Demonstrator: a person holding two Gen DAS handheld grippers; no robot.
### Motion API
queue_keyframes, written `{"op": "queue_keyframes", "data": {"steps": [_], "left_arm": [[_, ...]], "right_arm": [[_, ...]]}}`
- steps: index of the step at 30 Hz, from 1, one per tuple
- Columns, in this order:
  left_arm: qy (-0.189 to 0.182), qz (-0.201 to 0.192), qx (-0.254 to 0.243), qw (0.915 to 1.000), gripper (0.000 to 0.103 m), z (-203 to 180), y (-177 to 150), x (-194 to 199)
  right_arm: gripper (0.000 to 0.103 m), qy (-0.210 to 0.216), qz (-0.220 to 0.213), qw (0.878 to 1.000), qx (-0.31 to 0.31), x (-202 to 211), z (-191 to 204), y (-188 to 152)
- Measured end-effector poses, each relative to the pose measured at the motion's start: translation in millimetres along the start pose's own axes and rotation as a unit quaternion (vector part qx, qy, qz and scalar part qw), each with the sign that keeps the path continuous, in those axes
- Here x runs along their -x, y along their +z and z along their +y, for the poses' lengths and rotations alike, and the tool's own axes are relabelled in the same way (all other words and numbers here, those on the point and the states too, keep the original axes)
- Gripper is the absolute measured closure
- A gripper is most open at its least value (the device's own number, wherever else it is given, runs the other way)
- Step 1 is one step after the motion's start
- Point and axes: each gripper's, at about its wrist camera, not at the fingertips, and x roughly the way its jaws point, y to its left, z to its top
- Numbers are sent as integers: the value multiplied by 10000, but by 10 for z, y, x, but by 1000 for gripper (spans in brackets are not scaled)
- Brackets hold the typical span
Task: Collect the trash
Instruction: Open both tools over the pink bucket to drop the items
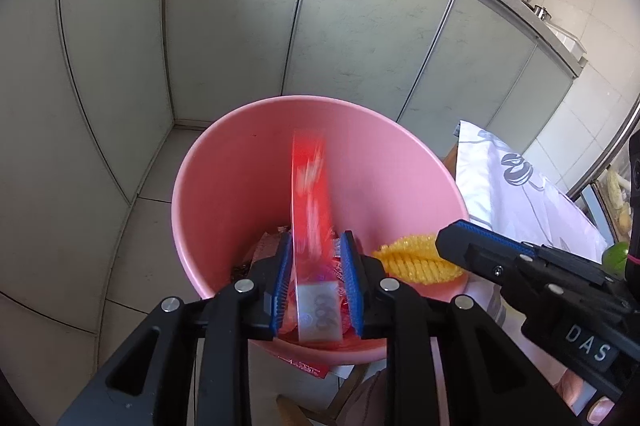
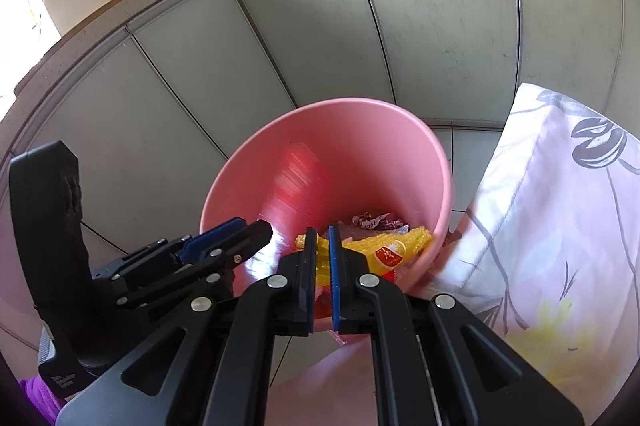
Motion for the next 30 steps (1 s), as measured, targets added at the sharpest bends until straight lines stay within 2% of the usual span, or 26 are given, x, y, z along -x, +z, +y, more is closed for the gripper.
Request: {"op": "queue_keyframes", "data": {"steps": [10, 30], "left_arm": [[81, -25, -28, 10000, 77, -5, 6, 34], [54, -192, -146, 9997, 76, -73, 24, 294]], "right_arm": [[92, -102, 88, 9999, 9, 9, -37, -23], [91, -201, -51, 9998, 58, 201, -37, -76]]}}
